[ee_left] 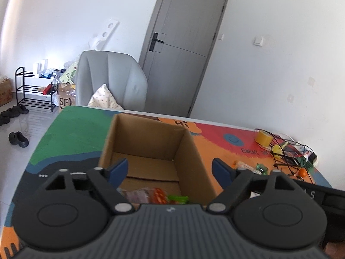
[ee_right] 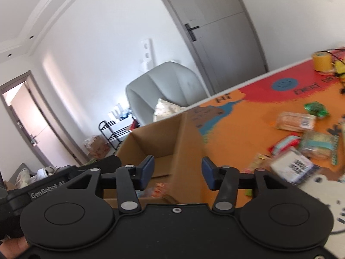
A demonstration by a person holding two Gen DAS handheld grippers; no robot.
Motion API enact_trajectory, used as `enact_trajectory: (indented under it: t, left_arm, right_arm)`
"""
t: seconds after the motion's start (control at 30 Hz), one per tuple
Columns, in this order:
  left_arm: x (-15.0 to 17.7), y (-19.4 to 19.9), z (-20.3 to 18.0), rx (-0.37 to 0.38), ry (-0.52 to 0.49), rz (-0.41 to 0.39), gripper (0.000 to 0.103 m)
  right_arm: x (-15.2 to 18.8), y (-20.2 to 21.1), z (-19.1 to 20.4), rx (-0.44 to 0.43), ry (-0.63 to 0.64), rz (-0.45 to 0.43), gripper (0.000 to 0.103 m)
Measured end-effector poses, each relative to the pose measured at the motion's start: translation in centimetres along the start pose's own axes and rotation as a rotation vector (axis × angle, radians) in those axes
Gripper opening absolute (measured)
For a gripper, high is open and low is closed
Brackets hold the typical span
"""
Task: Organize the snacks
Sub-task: 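Carry both pastry packets into the cardboard box and release them, then move both tools back over the snack pile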
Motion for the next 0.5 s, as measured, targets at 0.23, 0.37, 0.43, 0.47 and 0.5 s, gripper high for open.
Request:
enact_trajectory:
  t: [0.23, 0.37, 0.43, 0.47, 0.5]
  left_arm:
    - [1.2, -0.7, -2.5, 0.022, -0.030, 0.029, 0.090]
    - [1.8, -0.9, -4.5, 0.056, -0.047, 0.040, 0.091]
    - [2.0, -1.0, -5.5, 0.070, -0.060, 0.043, 0.091]
    - [2.2, -1.0, -6.1, 0.079, -0.068, 0.044, 0.091]
    - [2.3, -1.1, -6.5, 0.086, -0.074, 0.046, 0.092]
  right_arm:
    - [0.7, 2.5, -3.4, 0.057, -0.038, -0.005, 0.062]
    - [0.6, 4.3, -5.4, 0.095, -0.053, -0.029, 0.071]
    - [0.4, 5.1, -6.1, 0.114, -0.054, -0.044, 0.074]
    - [0.4, 5.6, -6.5, 0.123, -0.056, -0.051, 0.075]
    - [0.4, 5.9, -6.9, 0.130, -0.059, -0.056, 0.078]
Point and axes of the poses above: each gripper's, at about its wrist camera, not at the fingertips, and y roughly against the way its jaws point, z to its left, x to its underside, the point moved 5 cm from there along -y, roughly the way its jaws point, and after that the axes turned 1 degree about -x, right-handed, at the moved point
